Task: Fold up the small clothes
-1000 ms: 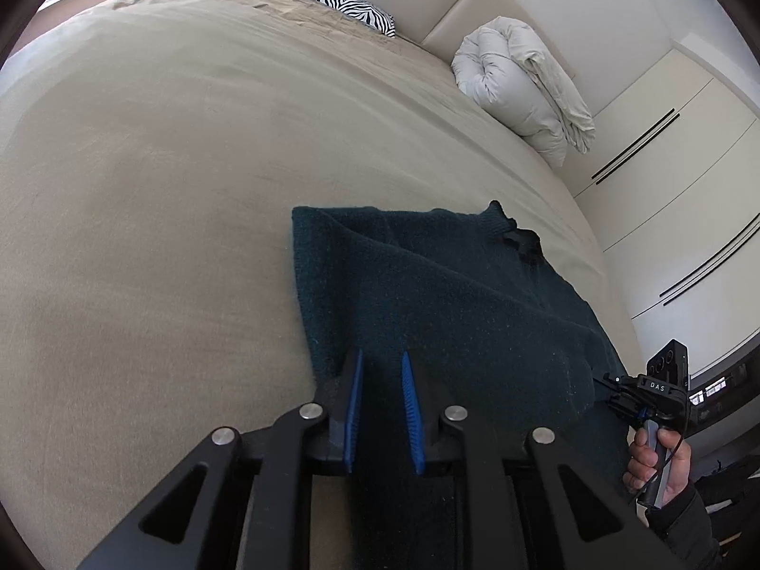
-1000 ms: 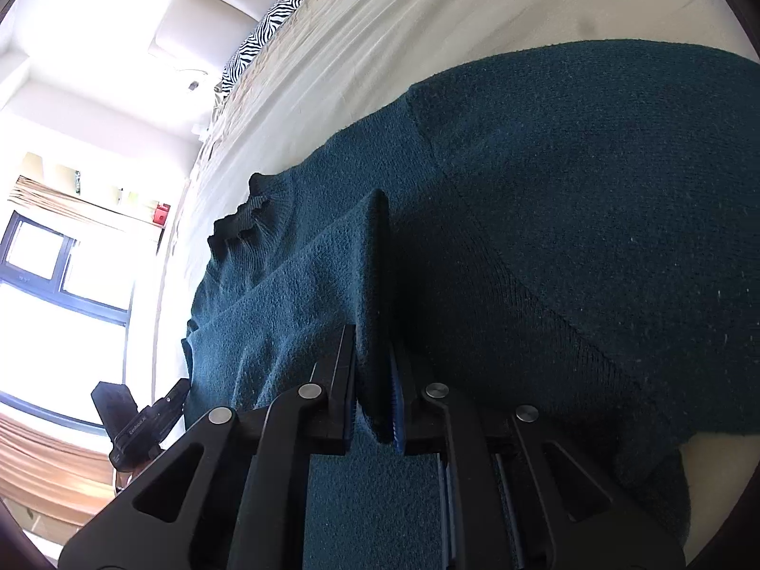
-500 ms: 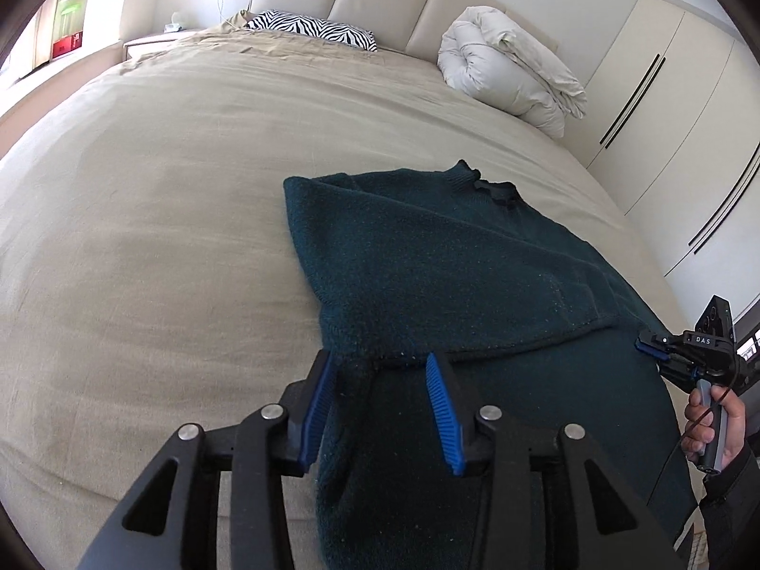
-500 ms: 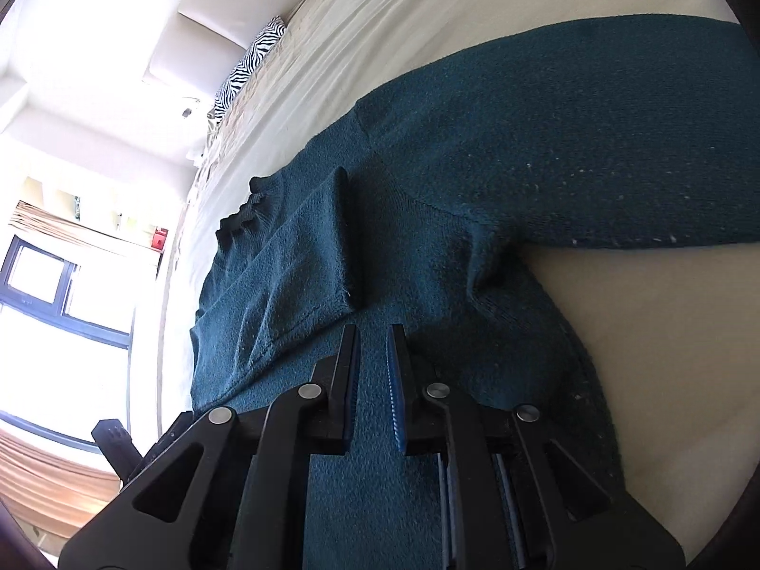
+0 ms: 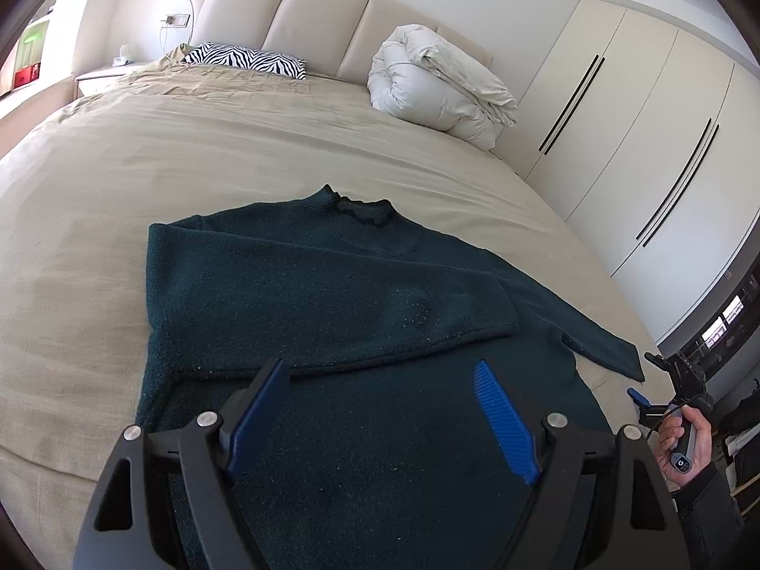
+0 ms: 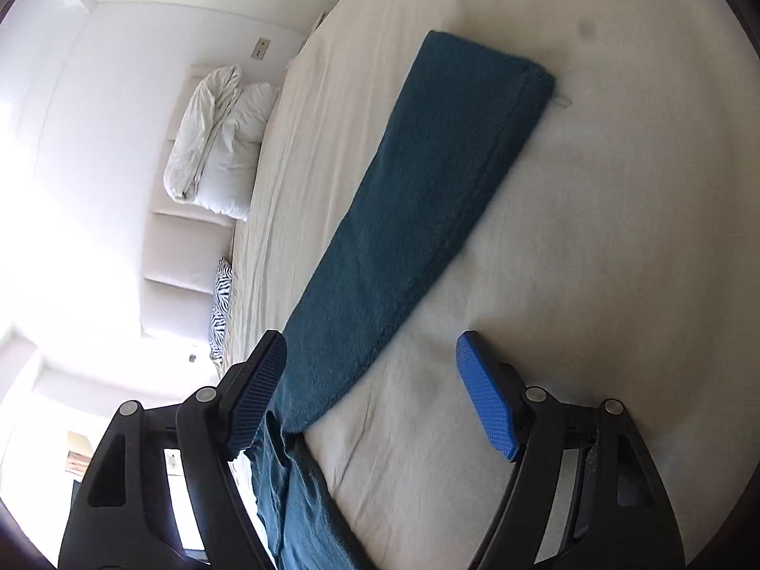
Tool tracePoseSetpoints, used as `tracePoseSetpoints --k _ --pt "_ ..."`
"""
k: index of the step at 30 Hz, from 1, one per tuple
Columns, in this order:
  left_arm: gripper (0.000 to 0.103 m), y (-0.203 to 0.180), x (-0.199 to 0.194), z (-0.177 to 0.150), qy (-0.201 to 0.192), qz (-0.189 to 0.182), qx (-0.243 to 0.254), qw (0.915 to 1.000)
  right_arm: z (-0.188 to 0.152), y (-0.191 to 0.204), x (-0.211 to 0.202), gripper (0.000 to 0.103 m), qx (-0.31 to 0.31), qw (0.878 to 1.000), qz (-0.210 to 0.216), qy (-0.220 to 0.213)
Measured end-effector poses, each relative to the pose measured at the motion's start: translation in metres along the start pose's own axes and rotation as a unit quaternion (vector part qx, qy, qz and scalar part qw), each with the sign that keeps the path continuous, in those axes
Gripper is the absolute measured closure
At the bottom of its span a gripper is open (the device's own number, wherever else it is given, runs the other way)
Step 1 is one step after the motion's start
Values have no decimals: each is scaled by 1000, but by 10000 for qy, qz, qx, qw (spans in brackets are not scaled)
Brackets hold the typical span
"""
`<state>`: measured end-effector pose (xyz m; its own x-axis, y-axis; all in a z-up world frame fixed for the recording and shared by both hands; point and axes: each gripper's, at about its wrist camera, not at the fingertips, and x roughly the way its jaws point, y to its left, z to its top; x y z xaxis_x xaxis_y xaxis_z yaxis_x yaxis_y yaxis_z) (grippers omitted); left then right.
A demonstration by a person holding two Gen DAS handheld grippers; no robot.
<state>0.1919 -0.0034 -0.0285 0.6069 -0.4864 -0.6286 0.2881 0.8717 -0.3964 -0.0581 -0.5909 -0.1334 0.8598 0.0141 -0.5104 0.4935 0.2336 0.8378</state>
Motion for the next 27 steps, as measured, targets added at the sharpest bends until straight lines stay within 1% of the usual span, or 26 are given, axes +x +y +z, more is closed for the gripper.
tracePoseSetpoints --k 2,5,8,9,10,11,12,13,15,16,18,19,20,21,22,23,25,27 --pt "20 -10 2 -2 5 -28 32 10000 19 -7 -10 30 156 9994 -116 -297" --pt "18 -23 4 -4 9 -35 127 9999 46 -23 -6 31 577 9976 -101 -368" --pt "18 -29 9 -6 111 -127 144 9998 70 -24 0 35 623 9968 -175 -465" --pt "18 -30 11 -6 144 -153 122 9997 81 -24 2 42 578 9969 -237 -479" --pt "18 -30 13 -6 168 -180 91 9997 87 -22 8 54 530 9970 -289 -484" --pt "18 -30 14 -5 187 -213 45 9996 92 -21 13 61 474 9972 -338 -466" --pt "19 -29 15 -4 209 -247 -13 9995 96 -21 17 76 425 9971 -448 -444" --pt "20 -27 18 -2 243 -287 -81 9993 99 -19 21 87 358 9968 -562 -440" --pt "23 -25 21 1 292 -416 -211 9985 98 -5 25 93 20 9968 -679 -414" --pt "23 -25 23 2 306 -458 -254 9982 89 10 28 93 -270 9960 -737 -423" --pt "23 -24 27 5 341 -510 -331 9976 72 48 30 93 -1017 9907 -814 -394" --pt "23 -23 28 7 347 -579 -400 9969 57 71 33 94 -1446 9853 -842 -334" --pt "23 -22 30 9 346 -675 -501 9959 42 94 37 94 -1898 9776 -871 -244" --pt "23 -20 31 10 347 -785 -627 9943 21 120 44 94 -2397 9667 -886 -132" --pt "23 -17 33 12 359 -900 -786 9922 -1 145 49 94 -2921 9522 -888 -19" --pt "23 -14 35 13 375 -988 -944 9899 -26 169 57 94 -3446 9346 -880 98" --pt "23 -10 42 16 442 -1132 -1210 9852 -87 210 72 95 -4403 8929 -852 386" --pt "23 -9 48 18 478 -1298 -1413 9803 -153 235 83 95 -5287 8426 -842 585"
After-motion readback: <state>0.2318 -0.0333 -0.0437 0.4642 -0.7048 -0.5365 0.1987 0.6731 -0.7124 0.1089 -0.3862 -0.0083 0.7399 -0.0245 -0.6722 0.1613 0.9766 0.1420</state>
